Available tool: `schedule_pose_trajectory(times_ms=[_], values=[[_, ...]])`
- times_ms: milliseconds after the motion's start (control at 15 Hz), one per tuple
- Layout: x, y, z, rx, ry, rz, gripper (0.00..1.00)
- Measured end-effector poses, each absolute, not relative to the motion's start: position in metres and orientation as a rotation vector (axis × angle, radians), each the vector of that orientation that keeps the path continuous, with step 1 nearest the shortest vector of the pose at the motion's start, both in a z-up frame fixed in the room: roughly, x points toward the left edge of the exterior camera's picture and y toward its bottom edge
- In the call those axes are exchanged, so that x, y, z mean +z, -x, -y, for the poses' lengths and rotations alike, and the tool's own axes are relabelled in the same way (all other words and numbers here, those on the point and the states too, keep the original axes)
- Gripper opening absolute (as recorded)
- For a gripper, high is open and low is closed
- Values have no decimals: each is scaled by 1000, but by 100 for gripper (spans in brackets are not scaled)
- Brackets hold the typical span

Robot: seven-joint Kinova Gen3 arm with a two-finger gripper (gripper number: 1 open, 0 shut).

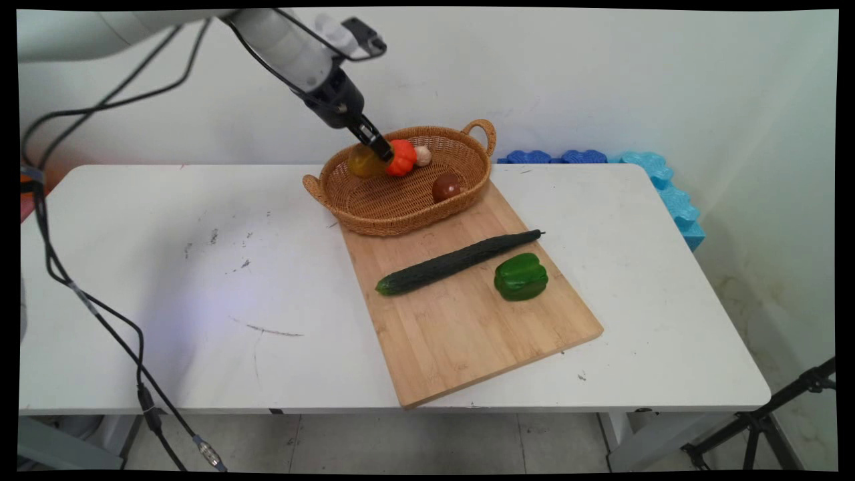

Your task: Place the picked object on the cutting board

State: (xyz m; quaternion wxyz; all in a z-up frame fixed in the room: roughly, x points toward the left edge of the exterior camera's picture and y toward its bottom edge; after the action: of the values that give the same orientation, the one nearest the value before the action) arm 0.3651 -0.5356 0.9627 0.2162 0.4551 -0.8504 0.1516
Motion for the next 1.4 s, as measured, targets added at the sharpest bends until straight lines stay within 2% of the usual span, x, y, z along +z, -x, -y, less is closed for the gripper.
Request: schedule_pose_trajectory(times_ms=[333,600,1000,1400], values=[[1017,-342,462,338,-1150,2324,0],[1027,-327,415,307,-1086,2326,0],[1001,-301,368,278,-1040,2351,0],[944,-266,350,271,-1020,2378,0]])
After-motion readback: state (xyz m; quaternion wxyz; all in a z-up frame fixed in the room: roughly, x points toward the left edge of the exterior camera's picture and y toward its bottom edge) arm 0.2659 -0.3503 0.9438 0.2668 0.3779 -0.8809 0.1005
